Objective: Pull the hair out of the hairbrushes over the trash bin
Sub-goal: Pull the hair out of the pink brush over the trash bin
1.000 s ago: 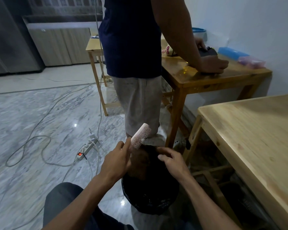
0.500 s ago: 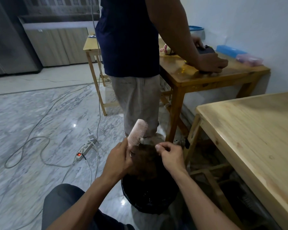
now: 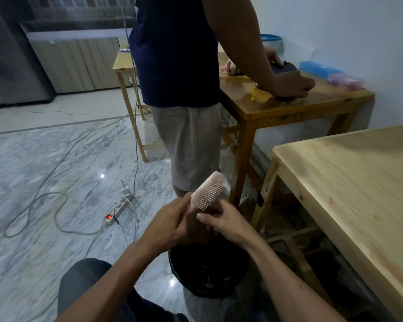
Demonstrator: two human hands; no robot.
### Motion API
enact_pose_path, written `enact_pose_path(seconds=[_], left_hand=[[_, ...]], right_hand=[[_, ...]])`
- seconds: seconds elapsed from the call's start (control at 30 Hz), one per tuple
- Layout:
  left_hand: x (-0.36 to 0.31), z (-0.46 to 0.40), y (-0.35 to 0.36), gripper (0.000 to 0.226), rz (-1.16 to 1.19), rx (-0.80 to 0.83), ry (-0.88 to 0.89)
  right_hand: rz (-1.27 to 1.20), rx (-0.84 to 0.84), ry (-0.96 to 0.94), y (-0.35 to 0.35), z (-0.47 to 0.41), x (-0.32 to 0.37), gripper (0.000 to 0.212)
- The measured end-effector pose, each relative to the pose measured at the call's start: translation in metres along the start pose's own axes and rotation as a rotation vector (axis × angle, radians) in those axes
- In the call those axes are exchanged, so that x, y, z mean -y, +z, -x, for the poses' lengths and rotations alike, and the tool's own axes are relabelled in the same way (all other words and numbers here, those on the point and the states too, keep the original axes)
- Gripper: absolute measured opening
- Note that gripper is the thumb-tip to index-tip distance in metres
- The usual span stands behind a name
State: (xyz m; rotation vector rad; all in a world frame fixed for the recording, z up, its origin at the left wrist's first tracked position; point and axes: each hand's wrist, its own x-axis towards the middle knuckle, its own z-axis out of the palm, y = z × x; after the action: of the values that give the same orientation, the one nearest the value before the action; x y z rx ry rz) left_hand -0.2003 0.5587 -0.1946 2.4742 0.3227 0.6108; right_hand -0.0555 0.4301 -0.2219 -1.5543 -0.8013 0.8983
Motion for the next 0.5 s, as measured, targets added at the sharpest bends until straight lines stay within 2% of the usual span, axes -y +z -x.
enact_pose_path(seconds=[0.07, 0.17, 0.37, 0.5], left_hand=[[-0.001, -0.005, -0.005, 0.039, 0.048, -0.065, -0.049], [0.0, -0.007, -0.013, 0.031, 0.1, -0.097, -0.167], [0.0, -0.009, -0.022, 0.021, 0.3, -0.21, -0.312], [-0.009, -0.022, -0.034, 0.02, 0.14, -0.142, -0.238]], right_hand=[[0.194, -0.097, -0.032, 0.005, -0.003, -0.012, 0.019], [0.332, -0.224, -0.019, 0.006, 0.0, -0.031, 0.017], [0.595, -0.117, 0.298, -0.005, 0.008, -0.074, 0.026], [0.629, -0.107, 0.342, -0.008, 0.005, -0.075, 0.036]])
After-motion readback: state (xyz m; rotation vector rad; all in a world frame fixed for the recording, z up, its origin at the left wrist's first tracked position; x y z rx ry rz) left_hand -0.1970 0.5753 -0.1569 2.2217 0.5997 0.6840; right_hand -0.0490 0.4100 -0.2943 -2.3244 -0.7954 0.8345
